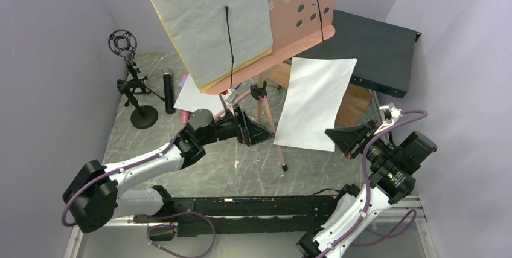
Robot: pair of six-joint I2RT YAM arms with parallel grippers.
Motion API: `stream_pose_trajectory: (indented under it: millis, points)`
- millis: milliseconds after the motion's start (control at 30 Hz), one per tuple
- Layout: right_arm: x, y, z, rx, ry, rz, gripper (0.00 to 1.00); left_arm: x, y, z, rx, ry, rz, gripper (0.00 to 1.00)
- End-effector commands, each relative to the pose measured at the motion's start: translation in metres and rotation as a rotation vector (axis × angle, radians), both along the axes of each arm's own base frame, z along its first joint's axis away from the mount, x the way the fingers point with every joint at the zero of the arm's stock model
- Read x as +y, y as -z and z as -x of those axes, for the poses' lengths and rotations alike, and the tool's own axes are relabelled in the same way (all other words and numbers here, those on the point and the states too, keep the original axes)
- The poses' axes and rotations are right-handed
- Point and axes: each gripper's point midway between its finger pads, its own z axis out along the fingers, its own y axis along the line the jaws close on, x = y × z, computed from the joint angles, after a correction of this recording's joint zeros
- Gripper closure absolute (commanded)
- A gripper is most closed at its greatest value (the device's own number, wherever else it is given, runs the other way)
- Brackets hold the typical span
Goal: Pack up the instrument practice props
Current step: Place the sheet music at the center of the board.
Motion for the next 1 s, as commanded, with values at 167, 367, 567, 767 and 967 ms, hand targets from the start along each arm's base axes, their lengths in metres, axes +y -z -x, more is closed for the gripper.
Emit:
stream_pose_trajectory:
  millis: [167,367,567,767,967]
  points:
    - [0.026,-0.028,0.025,0.007,-0.131,-0.106,1.0,-0.015,-0.002,-0.013,0.215,-0.085,0.055,0.0]
    - [0.031,-0.037,0.03,0.007,-0.141,-0.1,1.0,-0.018,-0.005,-0.012,0.267,-0.079,0.115,0.01]
    - [0.033,-0.036,0.032,0.006,-0.149,-0.098,1.0,-0.027,-0.028,-0.013,0.308,-0.024,0.256,0.02]
    - [0.033,-0.03,0.033,0.025,-0.154,-0.111,1.0,-0.035,-0.042,-0.016,0.363,0.033,0.386,0.14]
    - [0.031,-0.024,0.031,0.026,-0.163,-0.106,1.0,-0.037,-0.046,-0.014,0.404,0.082,0.444,0.16]
